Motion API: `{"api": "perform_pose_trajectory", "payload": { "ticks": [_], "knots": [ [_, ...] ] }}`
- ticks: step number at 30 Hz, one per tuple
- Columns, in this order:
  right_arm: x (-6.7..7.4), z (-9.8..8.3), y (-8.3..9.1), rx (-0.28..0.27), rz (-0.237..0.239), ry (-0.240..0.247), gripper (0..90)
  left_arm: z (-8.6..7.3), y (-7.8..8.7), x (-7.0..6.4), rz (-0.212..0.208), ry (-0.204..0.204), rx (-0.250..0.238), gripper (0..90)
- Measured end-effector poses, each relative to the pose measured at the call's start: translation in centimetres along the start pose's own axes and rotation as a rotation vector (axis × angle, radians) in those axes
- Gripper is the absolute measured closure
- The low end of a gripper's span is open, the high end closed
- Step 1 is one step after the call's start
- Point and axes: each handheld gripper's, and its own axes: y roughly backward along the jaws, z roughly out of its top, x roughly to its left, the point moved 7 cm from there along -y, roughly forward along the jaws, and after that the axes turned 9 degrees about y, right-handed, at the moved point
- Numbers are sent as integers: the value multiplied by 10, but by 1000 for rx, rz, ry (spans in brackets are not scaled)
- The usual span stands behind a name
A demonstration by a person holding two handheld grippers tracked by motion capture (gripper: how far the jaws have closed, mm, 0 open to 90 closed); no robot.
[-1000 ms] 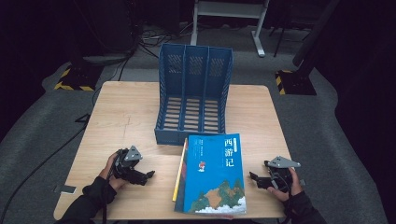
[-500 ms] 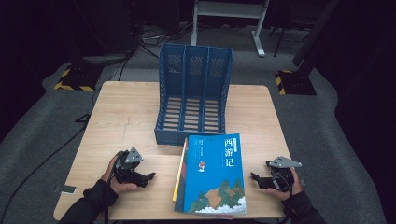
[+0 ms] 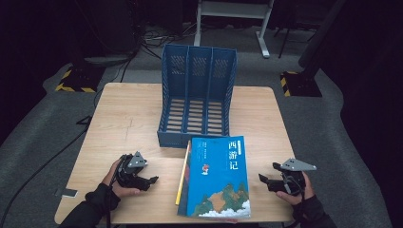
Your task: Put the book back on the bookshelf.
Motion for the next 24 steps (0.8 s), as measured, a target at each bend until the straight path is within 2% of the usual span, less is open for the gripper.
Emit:
{"api": "perform_pose_trajectory", "payload": {
  "ticks": [10, 19, 24],
  "knots": [
    [12, 22, 18, -49, 37, 37, 213, 4, 2, -8, 3, -42, -18, 200],
    [26, 44, 35, -109, 86, 60, 213, 8, 4, -16, -4, -59, -35, 201],
    [39, 62, 46, -144, 114, 93, 205, 9, 3, -17, -5, -60, -44, 199]
  ]
}}
